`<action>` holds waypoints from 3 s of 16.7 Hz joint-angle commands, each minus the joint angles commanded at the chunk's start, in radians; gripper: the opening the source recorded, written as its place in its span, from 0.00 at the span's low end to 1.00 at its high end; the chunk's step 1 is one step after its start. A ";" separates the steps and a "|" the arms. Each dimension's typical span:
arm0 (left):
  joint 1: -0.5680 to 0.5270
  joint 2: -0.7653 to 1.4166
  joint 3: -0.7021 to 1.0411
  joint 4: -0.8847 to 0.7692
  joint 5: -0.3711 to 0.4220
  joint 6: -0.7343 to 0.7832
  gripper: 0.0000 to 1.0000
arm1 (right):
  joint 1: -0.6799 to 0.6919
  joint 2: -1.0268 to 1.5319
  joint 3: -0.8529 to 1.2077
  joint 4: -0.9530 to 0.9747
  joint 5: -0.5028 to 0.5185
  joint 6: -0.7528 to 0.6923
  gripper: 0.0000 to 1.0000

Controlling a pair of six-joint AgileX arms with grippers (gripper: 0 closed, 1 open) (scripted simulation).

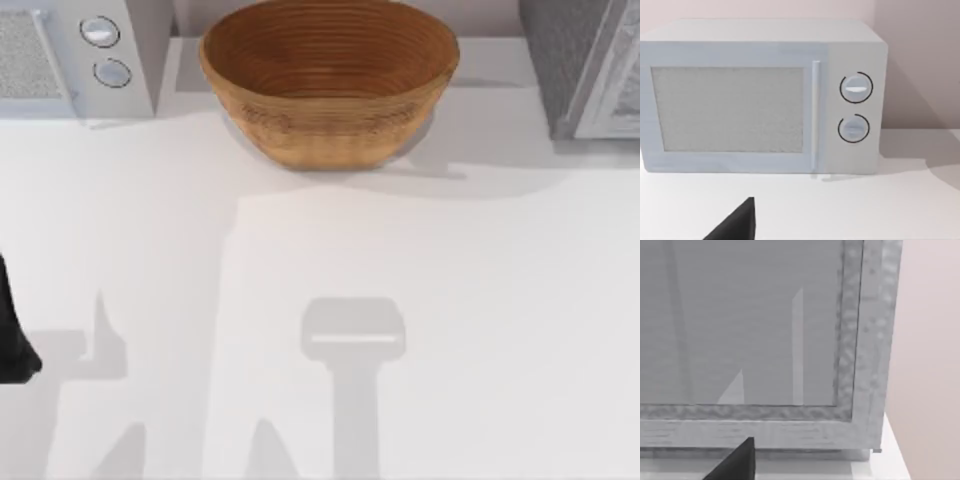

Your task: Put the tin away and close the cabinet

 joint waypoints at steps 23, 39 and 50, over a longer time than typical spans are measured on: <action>0.000 0.000 0.000 0.000 0.000 0.000 1.00 | -0.012 -0.206 1.314 -1.527 -0.019 -0.001 1.00; 0.000 0.000 0.000 0.000 0.000 0.000 1.00 | 0.667 -0.192 1.342 -1.562 0.662 0.004 1.00; 0.000 0.000 0.000 0.000 0.000 0.000 1.00 | 1.442 -0.247 1.294 -1.580 1.437 -0.001 1.00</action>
